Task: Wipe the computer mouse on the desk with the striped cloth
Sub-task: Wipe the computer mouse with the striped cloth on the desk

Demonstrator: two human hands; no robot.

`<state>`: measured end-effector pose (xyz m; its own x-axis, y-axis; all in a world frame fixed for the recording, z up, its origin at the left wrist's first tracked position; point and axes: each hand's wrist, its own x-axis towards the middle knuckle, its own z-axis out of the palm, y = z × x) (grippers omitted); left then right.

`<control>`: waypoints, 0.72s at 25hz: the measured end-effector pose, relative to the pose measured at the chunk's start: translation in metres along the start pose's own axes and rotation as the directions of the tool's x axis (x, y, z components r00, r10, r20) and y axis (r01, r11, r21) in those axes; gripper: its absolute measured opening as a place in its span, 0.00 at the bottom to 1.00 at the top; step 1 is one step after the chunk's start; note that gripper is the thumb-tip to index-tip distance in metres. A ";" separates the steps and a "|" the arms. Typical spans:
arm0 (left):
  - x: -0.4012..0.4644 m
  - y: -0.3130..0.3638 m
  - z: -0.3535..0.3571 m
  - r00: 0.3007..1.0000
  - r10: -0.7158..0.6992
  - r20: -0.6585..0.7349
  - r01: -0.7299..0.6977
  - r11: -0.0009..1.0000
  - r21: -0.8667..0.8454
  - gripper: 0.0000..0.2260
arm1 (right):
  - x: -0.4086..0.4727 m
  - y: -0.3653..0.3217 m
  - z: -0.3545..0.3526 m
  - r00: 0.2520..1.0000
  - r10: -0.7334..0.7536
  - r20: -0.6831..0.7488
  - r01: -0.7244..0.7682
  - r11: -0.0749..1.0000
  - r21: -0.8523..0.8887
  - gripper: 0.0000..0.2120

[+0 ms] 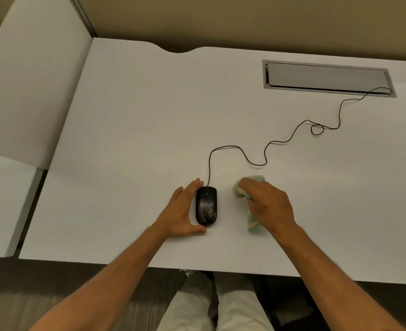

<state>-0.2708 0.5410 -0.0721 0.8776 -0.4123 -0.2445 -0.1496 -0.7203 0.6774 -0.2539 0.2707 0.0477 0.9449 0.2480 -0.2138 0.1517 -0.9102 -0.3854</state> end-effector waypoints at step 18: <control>0.001 -0.001 0.009 0.997 0.032 -0.065 -0.025 0.994 0.102 0.57 | 0.014 -0.019 0.088 0.982 -0.133 -0.137 0.148 0.984 0.102 0.26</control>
<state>-0.2739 0.5369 -0.0792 0.9001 -0.3979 -0.1775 -0.2171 -0.7628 0.6091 -0.2687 0.3201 -0.0268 0.9470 0.3194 -0.0354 0.2594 -0.8247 -0.5025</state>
